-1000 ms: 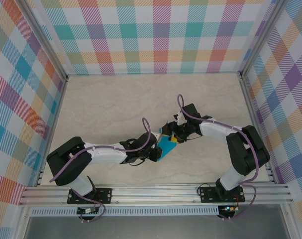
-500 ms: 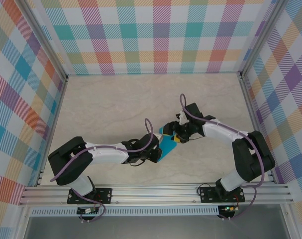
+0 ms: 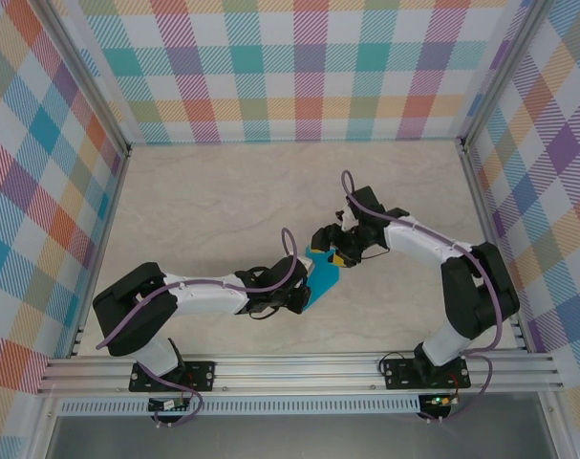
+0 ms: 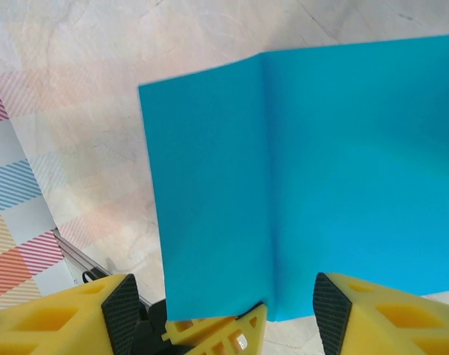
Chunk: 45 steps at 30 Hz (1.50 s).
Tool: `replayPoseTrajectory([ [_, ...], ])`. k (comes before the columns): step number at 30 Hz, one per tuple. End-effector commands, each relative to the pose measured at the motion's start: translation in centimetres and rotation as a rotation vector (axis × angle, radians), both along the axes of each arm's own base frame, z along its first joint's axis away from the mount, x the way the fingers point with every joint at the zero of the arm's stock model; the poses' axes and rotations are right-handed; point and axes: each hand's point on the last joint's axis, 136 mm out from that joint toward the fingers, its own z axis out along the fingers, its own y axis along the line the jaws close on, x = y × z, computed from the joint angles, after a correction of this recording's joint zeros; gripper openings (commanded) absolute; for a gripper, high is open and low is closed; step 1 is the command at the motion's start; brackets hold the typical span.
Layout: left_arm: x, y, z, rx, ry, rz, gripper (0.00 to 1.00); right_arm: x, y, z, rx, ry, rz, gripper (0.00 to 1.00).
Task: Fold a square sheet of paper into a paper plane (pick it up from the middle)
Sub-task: Fourth fold the wing at the center of the table.
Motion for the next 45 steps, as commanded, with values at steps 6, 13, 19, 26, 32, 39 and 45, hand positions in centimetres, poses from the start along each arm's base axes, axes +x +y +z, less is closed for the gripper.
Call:
replayPoseTrajectory([
  [6, -0.1, -0.3, 0.8, 0.026, -0.031, -0.024, 0.12, -0.7, -0.2, -1.6, -0.087, 0.069, 0.048, 0.59],
  [13, 0.0, -0.6, 0.7, 0.028, -0.028, -0.027, 0.14, -1.3, -1.6, -2.9, -0.173, 0.075, 0.038, 0.55],
  [19, 0.0, -1.1, 0.8, 0.027, -0.028, -0.030, 0.21, -1.5, -2.0, -2.3, -0.173, 0.050, 0.024, 0.56],
  [26, 0.2, -1.4, 0.8, 0.032, -0.030, -0.029, 0.26, -0.7, -2.2, 0.0, -0.121, -0.005, -0.009, 0.60],
  [32, 0.4, -1.8, 0.7, 0.031, -0.032, -0.030, 0.26, -1.1, -0.4, 0.6, -0.006, 0.016, 0.027, 0.61],
  [39, 0.3, -2.1, 0.8, 0.023, -0.031, -0.036, 0.25, -1.1, 0.5, -1.2, 0.023, 0.064, 0.072, 0.52],
  [45, 0.3, -2.2, 1.3, 0.016, -0.034, -0.012, 0.37, -1.0, 0.5, -2.6, -0.007, 0.078, 0.089, 0.34],
])
